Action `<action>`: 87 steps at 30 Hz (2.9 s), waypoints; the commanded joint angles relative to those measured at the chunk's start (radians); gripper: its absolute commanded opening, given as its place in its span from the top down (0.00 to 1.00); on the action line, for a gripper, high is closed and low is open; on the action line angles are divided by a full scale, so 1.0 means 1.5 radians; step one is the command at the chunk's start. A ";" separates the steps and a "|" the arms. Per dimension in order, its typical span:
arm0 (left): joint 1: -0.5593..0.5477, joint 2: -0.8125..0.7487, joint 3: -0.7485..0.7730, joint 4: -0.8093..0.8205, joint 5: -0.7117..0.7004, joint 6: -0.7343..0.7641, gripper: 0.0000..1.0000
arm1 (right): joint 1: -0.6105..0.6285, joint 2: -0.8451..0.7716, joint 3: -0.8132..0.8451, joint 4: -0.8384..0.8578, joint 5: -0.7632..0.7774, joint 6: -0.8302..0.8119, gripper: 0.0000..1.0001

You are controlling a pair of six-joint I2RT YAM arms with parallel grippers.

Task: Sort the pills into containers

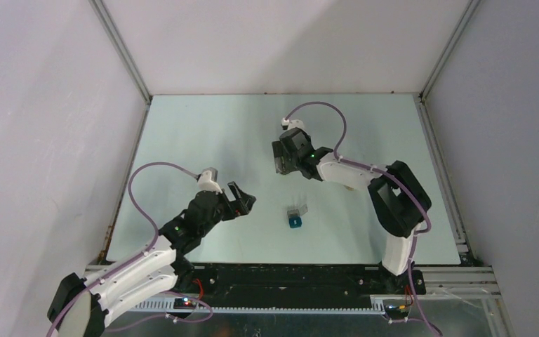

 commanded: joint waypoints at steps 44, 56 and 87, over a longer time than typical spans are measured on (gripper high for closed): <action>0.003 0.193 0.220 0.193 0.375 0.416 0.29 | -0.067 -0.260 0.116 -0.286 -0.696 -0.107 0.66; 0.002 0.196 0.192 0.243 0.448 0.429 1.00 | -0.044 -0.359 -0.001 -0.093 -0.490 0.066 0.13; 0.026 0.187 0.237 0.274 0.541 0.248 1.00 | -0.085 -0.372 -0.071 0.059 -0.880 -0.085 1.00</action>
